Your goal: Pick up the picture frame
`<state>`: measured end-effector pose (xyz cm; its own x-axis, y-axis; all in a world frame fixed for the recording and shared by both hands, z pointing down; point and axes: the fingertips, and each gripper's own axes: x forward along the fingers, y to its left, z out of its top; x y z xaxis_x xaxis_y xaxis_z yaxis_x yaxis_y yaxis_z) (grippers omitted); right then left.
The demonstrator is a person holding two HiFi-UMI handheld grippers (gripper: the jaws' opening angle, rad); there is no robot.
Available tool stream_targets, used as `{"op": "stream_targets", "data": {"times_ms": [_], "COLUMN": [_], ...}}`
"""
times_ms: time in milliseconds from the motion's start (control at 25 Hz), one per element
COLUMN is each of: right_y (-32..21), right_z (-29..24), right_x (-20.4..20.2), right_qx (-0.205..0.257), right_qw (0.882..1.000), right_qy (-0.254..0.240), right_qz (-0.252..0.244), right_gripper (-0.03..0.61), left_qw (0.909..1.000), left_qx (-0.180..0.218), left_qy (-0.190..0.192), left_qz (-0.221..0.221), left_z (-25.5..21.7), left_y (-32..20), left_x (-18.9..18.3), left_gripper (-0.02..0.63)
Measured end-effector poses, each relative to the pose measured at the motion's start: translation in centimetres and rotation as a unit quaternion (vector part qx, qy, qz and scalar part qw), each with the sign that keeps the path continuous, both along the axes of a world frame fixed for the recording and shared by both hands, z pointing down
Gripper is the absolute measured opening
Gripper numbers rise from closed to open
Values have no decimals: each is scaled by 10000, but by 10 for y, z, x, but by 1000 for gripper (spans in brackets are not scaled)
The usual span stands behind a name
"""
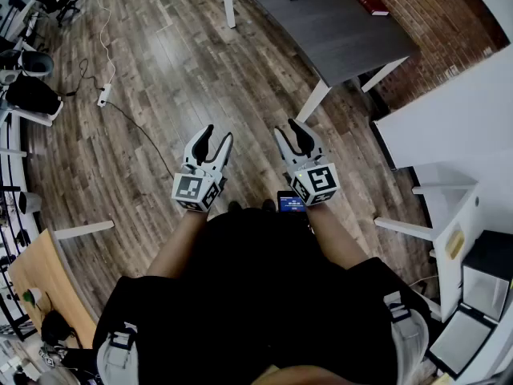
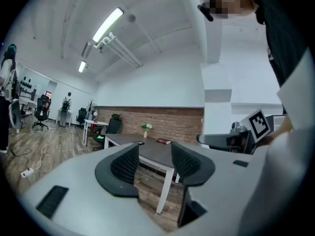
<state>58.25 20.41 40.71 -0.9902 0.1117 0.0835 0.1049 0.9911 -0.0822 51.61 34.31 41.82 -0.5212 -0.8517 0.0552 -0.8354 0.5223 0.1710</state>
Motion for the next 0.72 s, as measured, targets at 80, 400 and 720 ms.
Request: {"op": "stream_targets", "data": {"times_ms": [80, 400, 720], "right_y": [1, 5, -1], "right_z": [-5, -5, -1], "right_x": [0, 5, 16], "right_qx": [38, -71, -518], "right_qw": [10000, 9999, 9980], "right_qy": [-70, -93, -282], "right_qz": [17, -17, -218], "right_gripper": [138, 138, 138], "left_qw": [9999, 9999, 9998], "left_qx": [111, 62, 45], "left_qy": [39, -33, 98], "left_qz": [-56, 99, 140], "left_z": [-2, -6, 1], "left_y": [7, 8, -2], "left_x": [-3, 5, 15], "left_gripper": [186, 184, 175]}}
